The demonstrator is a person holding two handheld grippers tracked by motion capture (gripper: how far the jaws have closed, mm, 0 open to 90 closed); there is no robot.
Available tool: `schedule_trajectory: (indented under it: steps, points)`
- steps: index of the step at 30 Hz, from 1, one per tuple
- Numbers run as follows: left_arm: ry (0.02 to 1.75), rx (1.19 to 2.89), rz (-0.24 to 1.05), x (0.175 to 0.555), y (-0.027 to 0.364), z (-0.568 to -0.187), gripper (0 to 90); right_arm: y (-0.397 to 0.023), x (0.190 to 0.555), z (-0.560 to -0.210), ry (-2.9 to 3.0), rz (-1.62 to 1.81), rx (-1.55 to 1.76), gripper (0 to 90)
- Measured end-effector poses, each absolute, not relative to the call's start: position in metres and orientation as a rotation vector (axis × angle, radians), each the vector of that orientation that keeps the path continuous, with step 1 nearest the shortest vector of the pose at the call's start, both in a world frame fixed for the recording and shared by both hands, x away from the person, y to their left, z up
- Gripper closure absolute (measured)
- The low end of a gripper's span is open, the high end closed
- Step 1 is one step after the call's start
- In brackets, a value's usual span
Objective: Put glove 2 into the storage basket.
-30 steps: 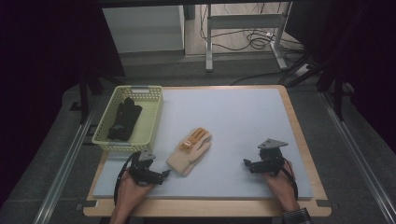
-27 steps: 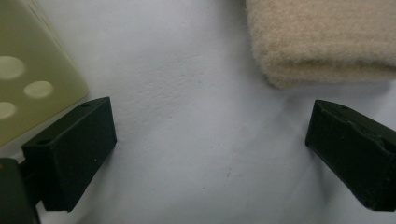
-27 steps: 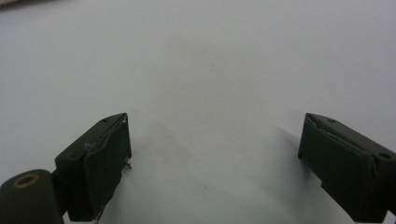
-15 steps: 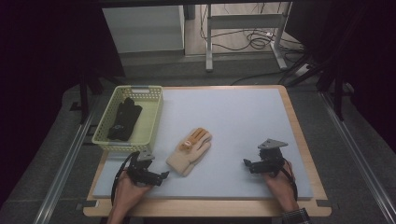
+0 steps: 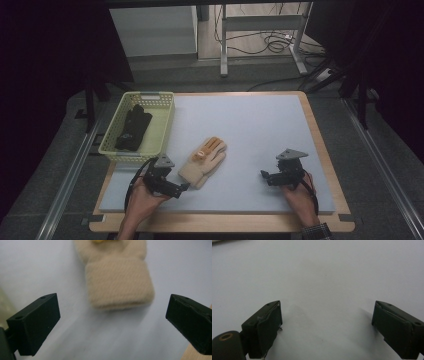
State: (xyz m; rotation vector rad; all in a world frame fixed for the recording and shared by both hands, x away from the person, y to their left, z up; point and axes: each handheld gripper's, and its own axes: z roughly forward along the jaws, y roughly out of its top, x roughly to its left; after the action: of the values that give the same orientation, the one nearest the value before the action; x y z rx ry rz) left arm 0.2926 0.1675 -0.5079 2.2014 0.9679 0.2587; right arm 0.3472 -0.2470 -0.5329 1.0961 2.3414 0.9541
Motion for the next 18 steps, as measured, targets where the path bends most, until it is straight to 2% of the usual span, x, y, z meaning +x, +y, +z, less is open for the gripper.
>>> schedule_trajectory:
  steps: [8, 18]
  points:
    - [0.975, 2.205, 0.208, 0.319, 0.144, -0.502, 0.0, -0.247, 0.347, -0.533, 2.341, 0.954, 1.097, 9.1]
    - [1.025, 2.296, 0.181, 0.357, 0.109, -0.516, 0.0, -0.247, 0.347, -0.533, 2.341, 0.955, 1.097, 9.1]
